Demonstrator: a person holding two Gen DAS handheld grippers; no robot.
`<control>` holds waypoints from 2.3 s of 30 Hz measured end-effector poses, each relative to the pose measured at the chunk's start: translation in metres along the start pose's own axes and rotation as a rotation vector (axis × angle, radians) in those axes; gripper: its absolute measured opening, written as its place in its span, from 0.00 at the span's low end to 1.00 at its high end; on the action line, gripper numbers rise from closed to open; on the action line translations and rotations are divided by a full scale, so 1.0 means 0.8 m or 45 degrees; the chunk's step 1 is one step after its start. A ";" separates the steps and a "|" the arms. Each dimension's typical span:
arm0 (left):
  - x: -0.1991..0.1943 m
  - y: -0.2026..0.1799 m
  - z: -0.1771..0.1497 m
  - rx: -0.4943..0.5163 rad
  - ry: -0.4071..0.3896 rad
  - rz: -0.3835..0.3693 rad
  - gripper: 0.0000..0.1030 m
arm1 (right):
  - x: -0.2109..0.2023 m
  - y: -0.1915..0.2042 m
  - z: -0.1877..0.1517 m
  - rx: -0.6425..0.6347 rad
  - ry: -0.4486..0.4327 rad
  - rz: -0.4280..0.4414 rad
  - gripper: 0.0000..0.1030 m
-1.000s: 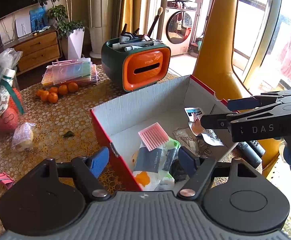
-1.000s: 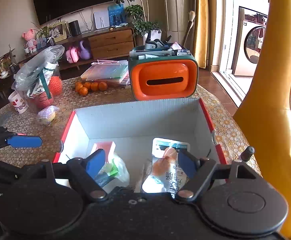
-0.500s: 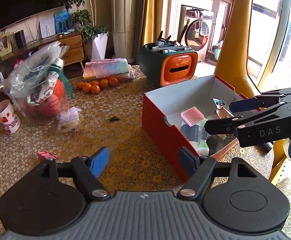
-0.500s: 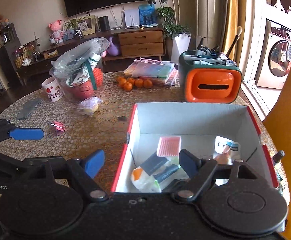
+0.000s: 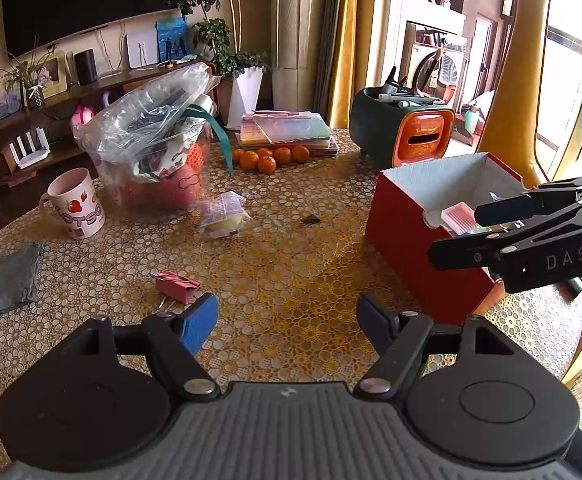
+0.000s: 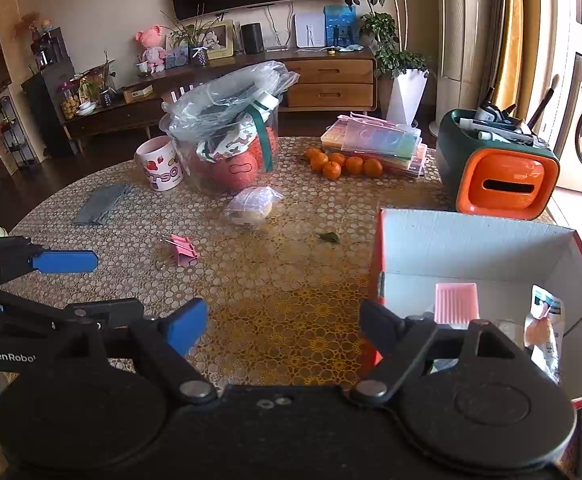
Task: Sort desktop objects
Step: 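Withdraw both tools from the shoebox toward the pink clip and bread bag, then grasp the pink binder clip with the left gripper while the right grasps the white bread bag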
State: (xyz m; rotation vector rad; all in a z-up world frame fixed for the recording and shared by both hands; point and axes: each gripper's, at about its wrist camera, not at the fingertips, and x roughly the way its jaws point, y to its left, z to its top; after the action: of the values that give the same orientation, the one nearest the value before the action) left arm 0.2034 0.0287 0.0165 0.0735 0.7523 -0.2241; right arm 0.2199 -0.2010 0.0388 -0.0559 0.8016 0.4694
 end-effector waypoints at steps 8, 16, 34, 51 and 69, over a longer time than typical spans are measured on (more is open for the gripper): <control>0.010 0.048 -0.020 -0.011 -0.002 0.053 0.79 | 0.037 0.036 0.008 -0.030 0.018 0.002 0.85; 0.031 0.090 -0.036 -0.047 0.009 0.077 0.79 | 0.077 0.059 0.024 -0.060 0.026 0.004 0.89; 0.110 0.144 -0.049 -0.060 0.027 0.040 0.98 | 0.187 0.079 0.068 -0.064 0.076 -0.030 0.91; 0.200 0.165 -0.031 0.004 0.074 -0.003 0.98 | 0.312 0.068 0.131 -0.006 0.097 -0.110 0.91; 0.254 0.164 -0.028 0.081 0.074 -0.045 0.98 | 0.400 0.061 0.148 0.056 0.164 -0.166 0.91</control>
State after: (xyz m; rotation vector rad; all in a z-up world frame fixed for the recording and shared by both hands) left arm 0.3623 0.1243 -0.1410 0.1273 0.8045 -0.2809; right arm 0.4710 -0.0085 -0.0974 -0.0983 0.9285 0.3268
